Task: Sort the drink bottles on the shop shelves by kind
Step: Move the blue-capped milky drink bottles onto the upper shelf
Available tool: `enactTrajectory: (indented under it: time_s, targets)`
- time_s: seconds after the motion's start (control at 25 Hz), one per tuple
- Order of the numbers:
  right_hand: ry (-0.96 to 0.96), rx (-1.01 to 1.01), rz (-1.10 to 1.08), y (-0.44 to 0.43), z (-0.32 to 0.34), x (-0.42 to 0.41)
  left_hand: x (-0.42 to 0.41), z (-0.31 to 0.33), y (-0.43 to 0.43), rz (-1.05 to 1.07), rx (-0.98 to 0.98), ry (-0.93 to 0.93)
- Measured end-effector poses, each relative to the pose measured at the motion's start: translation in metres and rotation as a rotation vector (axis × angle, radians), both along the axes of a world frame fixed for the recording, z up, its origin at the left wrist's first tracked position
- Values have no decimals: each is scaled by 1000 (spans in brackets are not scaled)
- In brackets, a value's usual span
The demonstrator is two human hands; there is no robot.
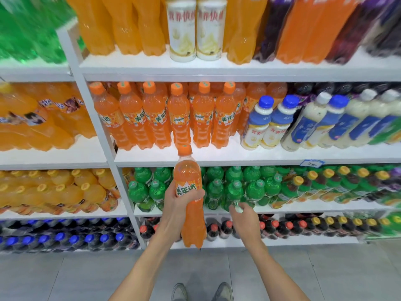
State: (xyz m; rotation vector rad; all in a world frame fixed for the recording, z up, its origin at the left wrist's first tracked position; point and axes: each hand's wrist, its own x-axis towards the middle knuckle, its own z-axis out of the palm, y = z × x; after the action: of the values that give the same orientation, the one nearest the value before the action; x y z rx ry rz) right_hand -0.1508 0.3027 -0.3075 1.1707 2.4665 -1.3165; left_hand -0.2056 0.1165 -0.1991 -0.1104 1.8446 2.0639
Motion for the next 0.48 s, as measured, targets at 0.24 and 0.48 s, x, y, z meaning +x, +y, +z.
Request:
enactTrajectory:
  time_s: [0.24, 0.48]
  targets:
    - [13, 107, 106, -12, 24, 24, 1, 26, 0, -72, 6, 52]
    - [117, 167, 117, -9, 54, 22, -13, 36, 1, -116, 6, 66]
